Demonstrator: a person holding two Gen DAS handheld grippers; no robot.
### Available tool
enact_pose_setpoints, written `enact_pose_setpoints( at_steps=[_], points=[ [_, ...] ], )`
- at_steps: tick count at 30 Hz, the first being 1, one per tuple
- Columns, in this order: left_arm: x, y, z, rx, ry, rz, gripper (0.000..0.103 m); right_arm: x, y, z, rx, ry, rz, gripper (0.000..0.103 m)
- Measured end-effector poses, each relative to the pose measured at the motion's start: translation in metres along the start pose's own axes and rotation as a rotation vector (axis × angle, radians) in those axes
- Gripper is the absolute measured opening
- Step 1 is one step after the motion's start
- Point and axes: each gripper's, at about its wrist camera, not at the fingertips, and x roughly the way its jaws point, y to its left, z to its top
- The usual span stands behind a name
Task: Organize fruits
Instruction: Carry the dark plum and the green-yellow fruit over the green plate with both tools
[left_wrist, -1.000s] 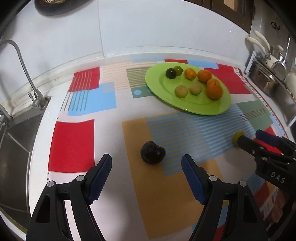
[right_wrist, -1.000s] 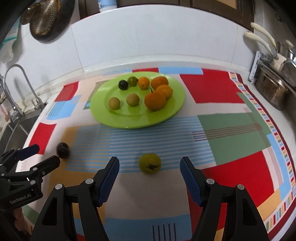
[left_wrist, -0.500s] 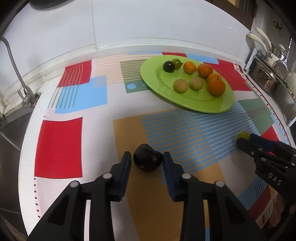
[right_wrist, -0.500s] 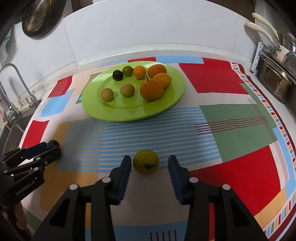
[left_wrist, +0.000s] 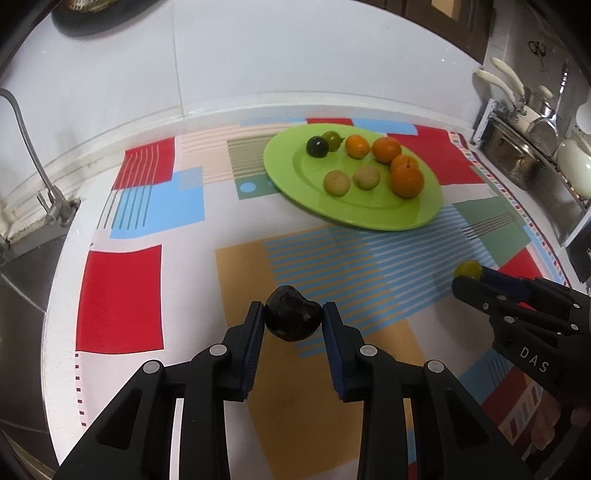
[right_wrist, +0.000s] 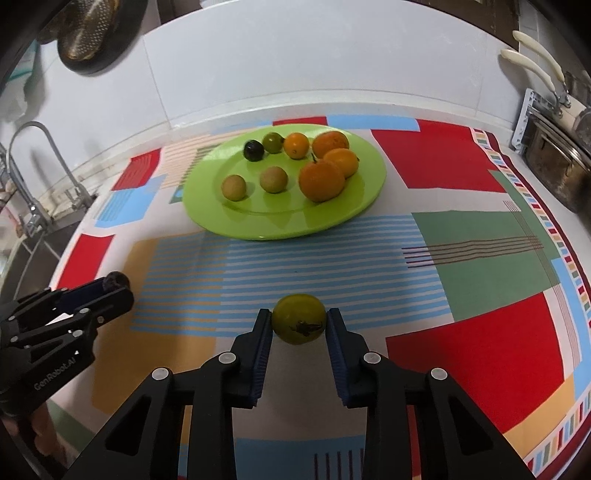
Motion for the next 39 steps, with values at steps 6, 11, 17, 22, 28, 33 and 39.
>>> enact_pose_setpoints(
  at_steps=[6, 11, 17, 22, 28, 33, 39],
  points=[
    [-0.019, -0.008, 0.002, 0.023, -0.039, -0.009, 0.032, -0.017, 0.004, -0.001, -0.011, -0.027, 0.026, 0.031],
    [-0.035, -0.014, 0.003, 0.032, -0.071, -0.027, 0.032, -0.034, 0.009, 0.001, -0.025, -0.061, 0.043, 0.031],
    [-0.055, -0.020, 0.007, 0.045, -0.116, -0.039, 0.032, -0.056, 0.012, 0.004, -0.045, -0.113, 0.058, 0.031],
    [-0.071, -0.025, 0.012, 0.058, -0.158, -0.041, 0.032, -0.073, 0.014, 0.009, -0.055, -0.155, 0.065, 0.031],
    [-0.087, -0.031, 0.019, 0.080, -0.204, -0.044, 0.032, -0.089, 0.013, 0.015, -0.057, -0.200, 0.069, 0.031],
    [-0.097, -0.036, 0.026, 0.099, -0.236, -0.047, 0.032, -0.102, 0.011, 0.020, -0.056, -0.237, 0.070, 0.031],
    [-0.108, -0.042, 0.035, 0.118, -0.272, -0.057, 0.032, -0.116, 0.009, 0.027, -0.057, -0.277, 0.073, 0.031]
  ],
)
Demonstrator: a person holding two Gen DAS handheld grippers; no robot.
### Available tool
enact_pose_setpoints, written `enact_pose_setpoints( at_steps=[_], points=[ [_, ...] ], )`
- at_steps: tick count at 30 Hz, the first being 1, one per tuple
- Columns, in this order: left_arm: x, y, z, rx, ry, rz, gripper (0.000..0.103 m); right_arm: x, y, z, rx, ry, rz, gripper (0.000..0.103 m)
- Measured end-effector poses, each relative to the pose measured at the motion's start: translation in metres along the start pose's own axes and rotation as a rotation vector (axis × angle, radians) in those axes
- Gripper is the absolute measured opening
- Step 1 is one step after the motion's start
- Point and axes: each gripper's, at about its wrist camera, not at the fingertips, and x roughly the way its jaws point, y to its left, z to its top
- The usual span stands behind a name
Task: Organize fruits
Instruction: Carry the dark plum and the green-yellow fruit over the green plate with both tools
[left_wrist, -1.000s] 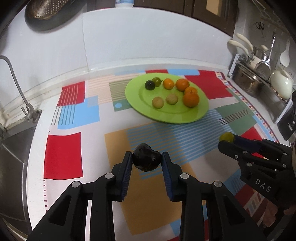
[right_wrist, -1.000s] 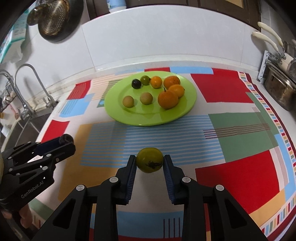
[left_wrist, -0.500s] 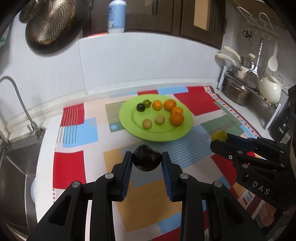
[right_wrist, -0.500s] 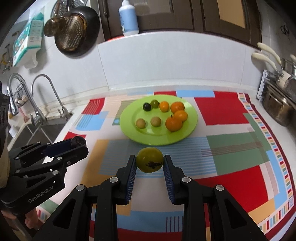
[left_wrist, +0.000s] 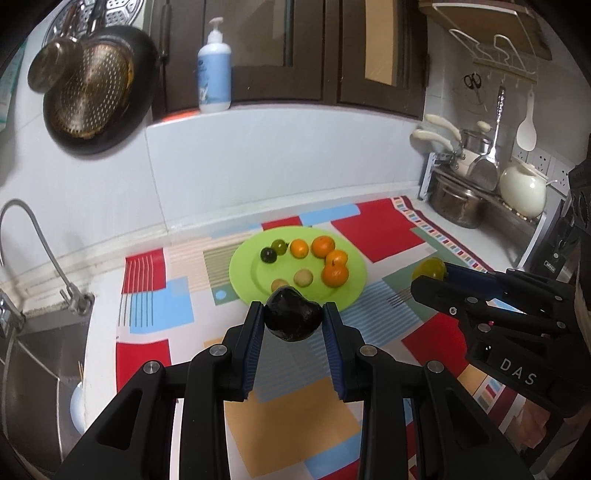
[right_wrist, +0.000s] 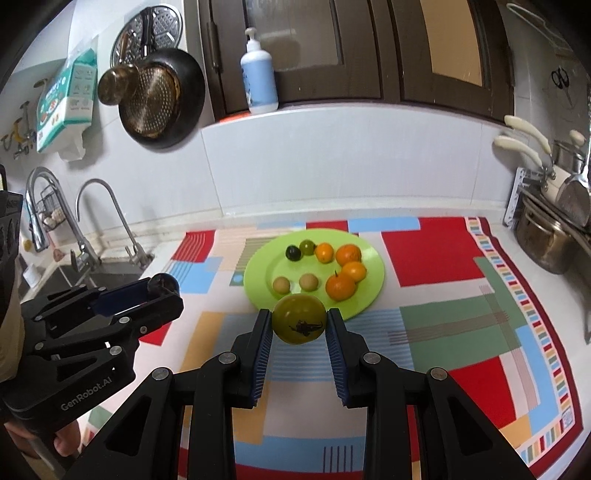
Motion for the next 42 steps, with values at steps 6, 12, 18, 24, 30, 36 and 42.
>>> enact_pose_setpoints(
  at_steps=[6, 12, 18, 24, 30, 36, 42],
  points=[
    [0.000, -0.003, 0.013, 0.020, -0.030, 0.001, 0.032, -0.004, 0.000, 0.009, -0.010, -0.029, -0.001, 0.031],
    [0.004, -0.002, 0.026, 0.028, -0.049, 0.003, 0.032, -0.003, -0.001, 0.021, -0.022, -0.051, -0.007, 0.031],
    [0.011, 0.002, 0.042, 0.028, -0.070, 0.002, 0.032, 0.002, -0.004, 0.035, -0.026, -0.069, -0.004, 0.031],
    [0.020, 0.006, 0.055, 0.027, -0.078, 0.000, 0.032, 0.011, -0.005, 0.049, -0.037, -0.083, 0.000, 0.031],
    [0.036, 0.011, 0.066, 0.020, -0.071, -0.003, 0.032, 0.024, -0.008, 0.062, -0.046, -0.085, 0.002, 0.031],
    [0.057, 0.018, 0.075, 0.017, -0.057, -0.003, 0.032, 0.042, -0.011, 0.073, -0.054, -0.075, 0.003, 0.031],
    [0.084, 0.028, 0.082, 0.011, -0.027, 0.000, 0.032, 0.069, -0.016, 0.081, -0.054, -0.048, 0.006, 0.031]
  ],
)
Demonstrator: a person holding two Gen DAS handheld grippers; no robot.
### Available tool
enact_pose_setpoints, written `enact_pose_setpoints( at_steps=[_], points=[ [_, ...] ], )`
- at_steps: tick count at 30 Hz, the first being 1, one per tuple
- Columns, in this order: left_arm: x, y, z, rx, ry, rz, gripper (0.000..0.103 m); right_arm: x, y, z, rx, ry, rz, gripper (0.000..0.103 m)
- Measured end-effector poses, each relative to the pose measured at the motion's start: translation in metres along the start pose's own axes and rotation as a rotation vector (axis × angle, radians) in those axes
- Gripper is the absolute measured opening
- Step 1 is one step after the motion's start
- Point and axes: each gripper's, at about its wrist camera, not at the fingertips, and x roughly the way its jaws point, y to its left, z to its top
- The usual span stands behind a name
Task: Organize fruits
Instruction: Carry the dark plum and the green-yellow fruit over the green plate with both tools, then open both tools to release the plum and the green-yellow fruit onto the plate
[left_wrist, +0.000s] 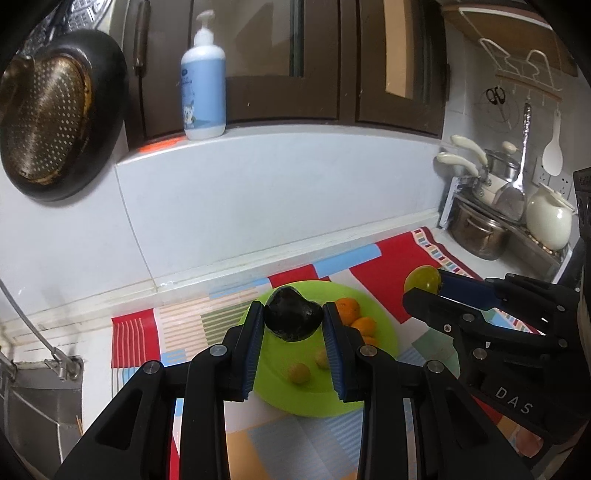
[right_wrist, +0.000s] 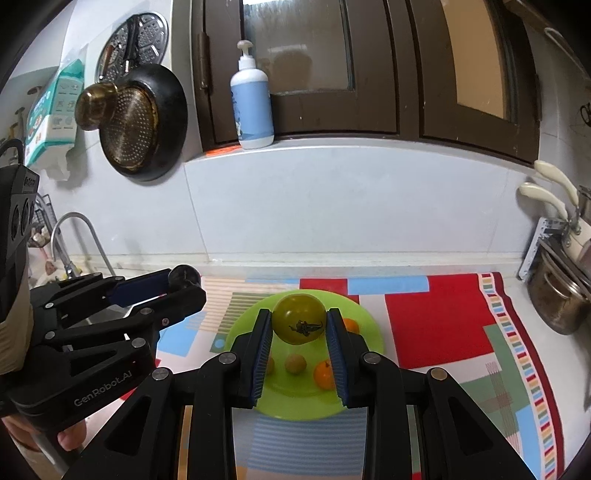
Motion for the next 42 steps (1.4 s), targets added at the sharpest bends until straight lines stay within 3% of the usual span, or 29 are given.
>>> enact_pose_setpoints(
  at_steps=[13, 27, 42],
  points=[
    [0.054, 0.016, 0.001, -0.013, 0.069, 0.003, 0.032, 0.059, -0.011, 0.003, -0.001, 0.076, 0.011, 0.031],
    [0.112, 0.017, -0.012, 0.002, 0.163, -0.050, 0.032, 0.110, -0.027, -0.009, 0.004, 0.164, -0.001, 0.031],
    [0.153, 0.015, -0.029, 0.024, 0.246, -0.074, 0.032, 0.149, -0.039, -0.026, 0.022, 0.246, -0.004, 0.031]
  ],
)
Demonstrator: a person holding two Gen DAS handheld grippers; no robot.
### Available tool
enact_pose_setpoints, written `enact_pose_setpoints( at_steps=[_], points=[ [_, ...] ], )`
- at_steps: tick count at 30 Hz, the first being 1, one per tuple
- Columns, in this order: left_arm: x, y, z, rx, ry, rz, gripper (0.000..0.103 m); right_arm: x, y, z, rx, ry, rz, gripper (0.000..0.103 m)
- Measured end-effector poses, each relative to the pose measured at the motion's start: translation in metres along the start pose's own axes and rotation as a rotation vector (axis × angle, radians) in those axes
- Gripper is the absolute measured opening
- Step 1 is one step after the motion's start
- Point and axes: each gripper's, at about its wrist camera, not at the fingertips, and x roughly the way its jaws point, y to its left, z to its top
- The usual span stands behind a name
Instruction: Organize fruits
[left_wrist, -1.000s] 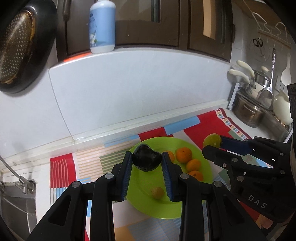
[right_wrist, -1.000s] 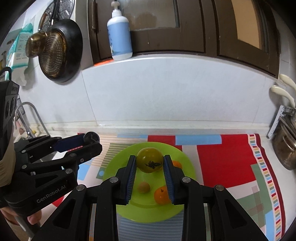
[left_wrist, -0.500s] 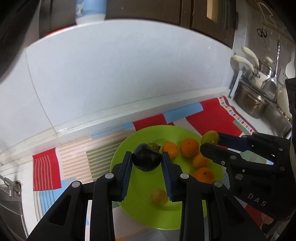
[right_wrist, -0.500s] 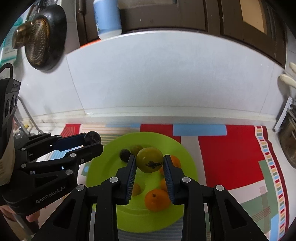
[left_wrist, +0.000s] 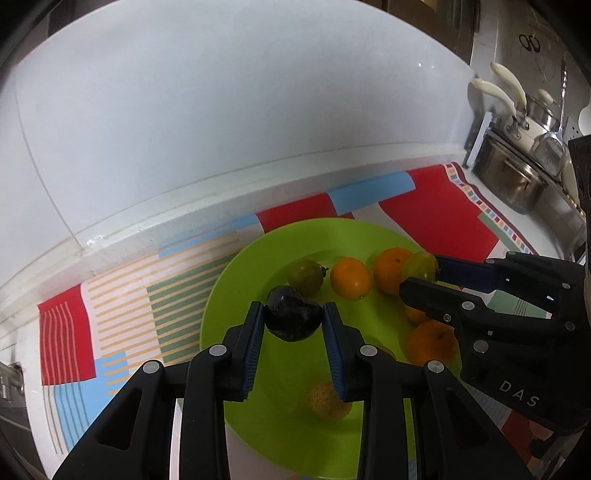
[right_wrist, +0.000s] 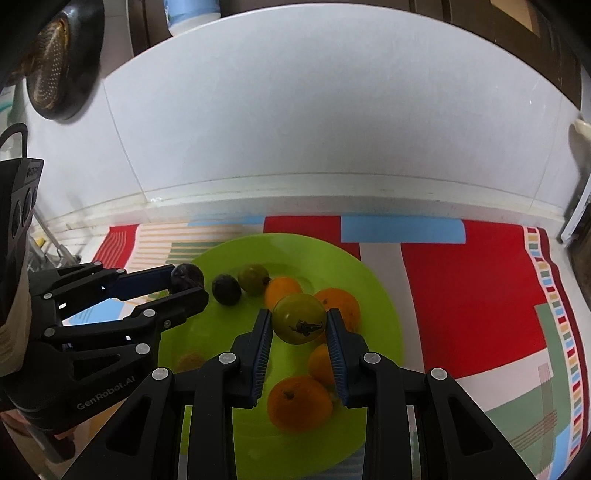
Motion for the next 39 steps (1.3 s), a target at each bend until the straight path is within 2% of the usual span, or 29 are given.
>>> enact_pose_setpoints(
  at_steps=[8, 15, 25, 29, 31, 39],
  points=[
    [-0.007, -0.003, 0.001, 0.001, -0.020, 0.008, 0.037, -0.001, -0.004, -0.002, 0.028, -0.004, 0.017, 0.032],
    [-0.040, -0.003, -0.003, -0.034, -0.059, 0.033, 0.038, -0.022, -0.002, -0.003, 0.033, -0.044, 0.013, 0.032],
    [-0.109, -0.013, -0.019, -0.091, -0.159, 0.080, 0.043, -0.084, 0.013, -0.015, 0.026, -0.149, 0.008, 0.032],
    [-0.139, -0.018, -0.030, -0.112, -0.215, 0.116, 0.052, -0.110, 0.019, -0.021, 0.025, -0.187, 0.012, 0.032],
    [-0.153, -0.020, -0.036, -0.121, -0.235, 0.137, 0.055, -0.124, 0.023, -0.026, 0.020, -0.210, 0.008, 0.039],
    [-0.195, -0.031, -0.062, -0.101, -0.266, 0.127, 0.061, -0.169, 0.040, -0.050, 0.043, -0.269, 0.004, 0.041]
  ],
)
